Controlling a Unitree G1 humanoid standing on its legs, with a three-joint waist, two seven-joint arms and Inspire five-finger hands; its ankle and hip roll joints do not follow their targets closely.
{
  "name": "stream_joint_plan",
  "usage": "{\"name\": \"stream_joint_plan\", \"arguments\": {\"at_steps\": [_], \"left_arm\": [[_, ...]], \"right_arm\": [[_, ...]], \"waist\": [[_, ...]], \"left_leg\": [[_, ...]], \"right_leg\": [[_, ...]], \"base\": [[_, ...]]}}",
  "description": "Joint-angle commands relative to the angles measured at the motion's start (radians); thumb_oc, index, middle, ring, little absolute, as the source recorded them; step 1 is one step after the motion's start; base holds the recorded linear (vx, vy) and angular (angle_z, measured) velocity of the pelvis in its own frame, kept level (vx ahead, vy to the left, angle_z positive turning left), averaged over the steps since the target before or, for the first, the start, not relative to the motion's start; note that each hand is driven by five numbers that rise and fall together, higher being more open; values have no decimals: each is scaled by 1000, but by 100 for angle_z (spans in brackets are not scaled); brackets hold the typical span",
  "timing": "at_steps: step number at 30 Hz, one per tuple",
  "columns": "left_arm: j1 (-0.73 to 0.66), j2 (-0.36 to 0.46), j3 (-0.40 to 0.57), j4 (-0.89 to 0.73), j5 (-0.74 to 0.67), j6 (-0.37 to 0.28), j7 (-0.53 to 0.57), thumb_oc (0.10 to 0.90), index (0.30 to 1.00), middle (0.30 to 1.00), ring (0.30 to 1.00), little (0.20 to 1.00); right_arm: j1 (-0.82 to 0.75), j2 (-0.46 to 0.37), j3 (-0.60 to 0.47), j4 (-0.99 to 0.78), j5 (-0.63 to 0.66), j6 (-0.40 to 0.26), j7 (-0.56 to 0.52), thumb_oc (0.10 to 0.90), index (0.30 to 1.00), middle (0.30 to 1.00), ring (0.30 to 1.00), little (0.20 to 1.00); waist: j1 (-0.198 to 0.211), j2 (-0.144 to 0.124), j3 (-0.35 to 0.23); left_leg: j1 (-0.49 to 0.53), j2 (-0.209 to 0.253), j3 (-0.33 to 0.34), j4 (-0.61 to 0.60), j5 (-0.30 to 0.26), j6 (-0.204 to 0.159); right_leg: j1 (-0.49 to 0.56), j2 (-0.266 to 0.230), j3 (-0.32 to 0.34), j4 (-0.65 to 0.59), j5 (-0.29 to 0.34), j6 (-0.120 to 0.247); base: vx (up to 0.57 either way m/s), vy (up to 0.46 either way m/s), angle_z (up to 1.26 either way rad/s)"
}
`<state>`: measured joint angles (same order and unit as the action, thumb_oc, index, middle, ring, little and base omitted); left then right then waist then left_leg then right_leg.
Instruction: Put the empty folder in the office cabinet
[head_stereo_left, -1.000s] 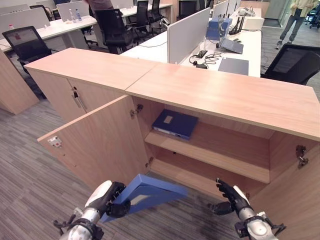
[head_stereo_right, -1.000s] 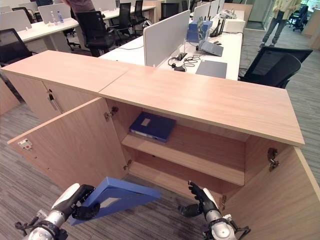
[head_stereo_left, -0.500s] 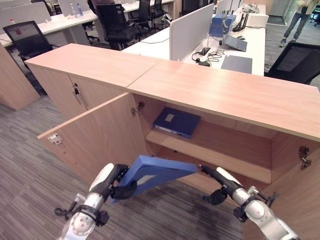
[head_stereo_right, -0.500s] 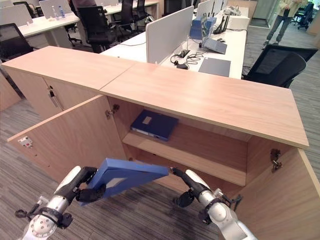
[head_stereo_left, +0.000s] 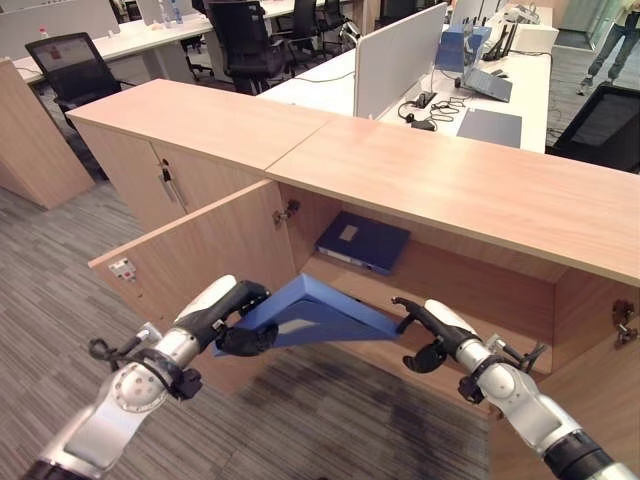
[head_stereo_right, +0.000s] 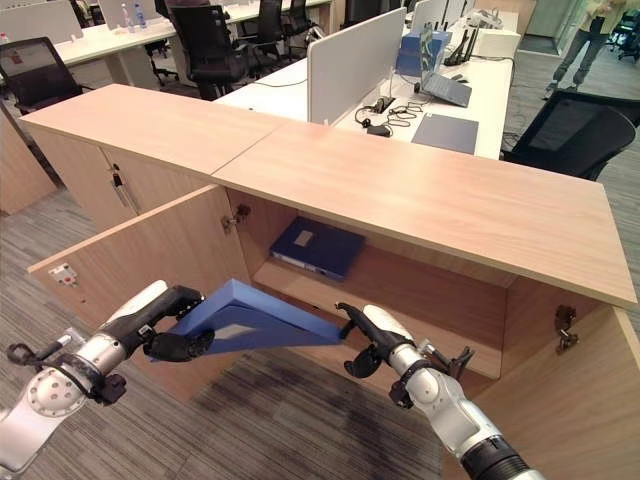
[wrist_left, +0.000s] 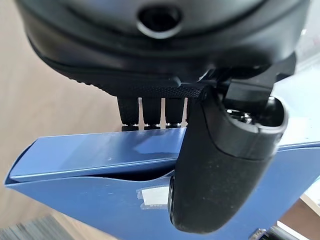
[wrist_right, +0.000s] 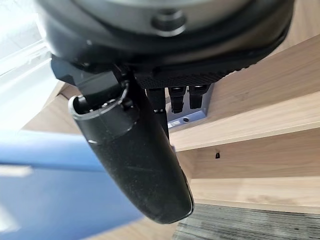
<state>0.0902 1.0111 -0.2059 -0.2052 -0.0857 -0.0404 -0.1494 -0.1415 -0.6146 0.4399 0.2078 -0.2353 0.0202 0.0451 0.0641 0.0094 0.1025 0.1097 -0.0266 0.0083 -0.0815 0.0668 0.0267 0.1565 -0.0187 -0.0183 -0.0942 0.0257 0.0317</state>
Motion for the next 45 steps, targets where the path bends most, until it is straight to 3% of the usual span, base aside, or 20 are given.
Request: {"name": "stream_joint_plan", "arguments": {"at_steps": [1, 8, 19, 23, 28, 45], "left_arm": [[-162, -31, -60, -170, -139, -162, -21, 400, 300, 300, 300, 300], [-135, -49, -44, -119, -78, -153, -23, 400, 300, 300, 300, 300], [-97, -3, -8, -146, -72, -154, -55, 400, 300, 300, 300, 300], [-74, 9, 17, -137, -59, -157, -82, 400, 300, 300, 300, 300], [-51, -7, 43, -125, -44, -155, -98, 400, 300, 300, 300, 300], [-6, -32, 128, -136, -8, -163, -108, 400, 300, 300, 300, 300]], "right_arm": [[-214, 48, 66, -80, 21, -101, -61, 800, 900, 900, 900, 900], [-129, 35, 16, -134, 84, -104, -41, 800, 900, 900, 900, 900], [-91, -20, -92, -324, 180, -138, -22, 800, 900, 900, 900, 900], [-41, -85, -167, -427, 333, -157, 56, 800, 900, 900, 900, 900], [-9, -117, -232, -484, 409, -163, 101, 800, 900, 900, 900, 900], [19, -166, -329, -621, 402, -167, 153, 800, 900, 900, 900, 900]], "waist": [[-6, -16, -42], [-11, -15, -42], [-18, -18, -41], [-24, -24, -42], [-28, -27, -43], [-40, -34, -52]], "left_leg": [[76, -22, -36, -6, -142, -3], [80, -21, -38, -6, -143, -4], [80, -20, -33, -6, -146, -4], [79, -20, -30, -6, -147, -7], [78, -19, -24, -6, -148, -8], [77, -17, -17, -6, -154, -9]], "right_leg": [[8, -26, -78, 7, -25, 56], [13, -28, -80, 7, -27, 56], [11, -29, -77, 7, -25, 58], [9, -29, -78, 7, -25, 61], [6, -28, -76, 7, -24, 63], [1, -26, -71, 7, -27, 64]], "base": [[0, 0, 0], [0, 0, 0], [0, 0, -1], [0, 0, 0], [0, 0, 0], [0, 0, 0]]}}
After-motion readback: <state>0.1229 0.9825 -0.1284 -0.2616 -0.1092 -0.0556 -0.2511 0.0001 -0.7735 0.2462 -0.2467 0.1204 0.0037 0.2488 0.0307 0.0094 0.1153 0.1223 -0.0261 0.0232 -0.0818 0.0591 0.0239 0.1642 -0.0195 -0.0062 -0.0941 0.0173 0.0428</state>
